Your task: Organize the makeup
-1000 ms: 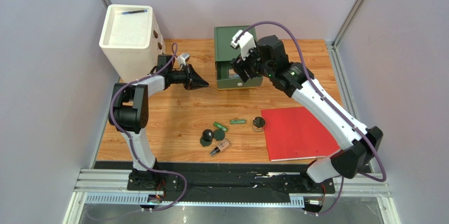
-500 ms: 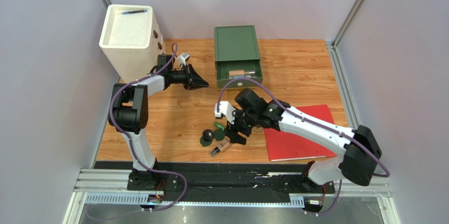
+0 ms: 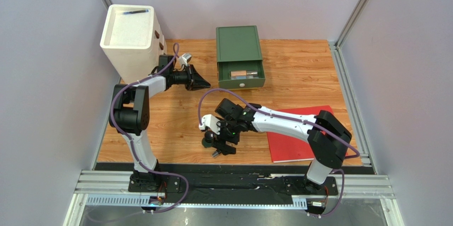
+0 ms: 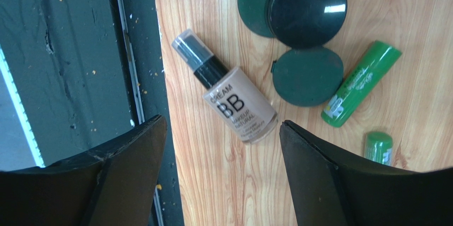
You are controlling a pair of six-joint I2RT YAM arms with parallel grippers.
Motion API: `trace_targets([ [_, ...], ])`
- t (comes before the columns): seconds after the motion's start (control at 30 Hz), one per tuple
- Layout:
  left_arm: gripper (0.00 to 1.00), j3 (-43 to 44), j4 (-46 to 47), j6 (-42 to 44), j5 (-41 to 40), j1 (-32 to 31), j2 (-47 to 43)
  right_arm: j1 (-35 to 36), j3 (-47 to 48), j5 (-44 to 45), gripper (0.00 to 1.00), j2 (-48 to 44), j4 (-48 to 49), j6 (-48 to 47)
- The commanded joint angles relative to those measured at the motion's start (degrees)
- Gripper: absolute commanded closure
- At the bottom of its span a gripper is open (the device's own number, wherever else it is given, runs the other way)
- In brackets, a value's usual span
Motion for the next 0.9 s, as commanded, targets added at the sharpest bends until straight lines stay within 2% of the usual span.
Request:
trace_targets([
  [0.0, 0.8, 0.39, 0.56, 1.64, 0.82, -0.22, -2.93, 1.35, 1.71, 3.46, 0.19, 1.58, 4.33, -0.75],
  [0.33, 0.79, 0.39, 0.47, 1.73, 0.91, -0.13, -2.75, 2.06, -0.4, 4.25, 0.22, 5.88, 7.23, -0.05],
  [0.43, 0.79, 0.48, 0.56, 1.82, 0.91, -0.13, -2.93, 2.23, -0.58, 5.83, 0.26, 7.38, 7.33, 0.92],
  [0.7, 0.79, 0.3, -0.93, 2.17, 0.9, -0.04, -2.93, 2.24, -1.81, 8.12, 0.6, 9.4, 7.15, 3.64],
  [0.87, 0.79, 0.3, -0.94, 2.17, 0.73, -0.04, -3.01, 2.23, -1.99, 8.3, 0.86, 9.4, 6.36, 4.52],
])
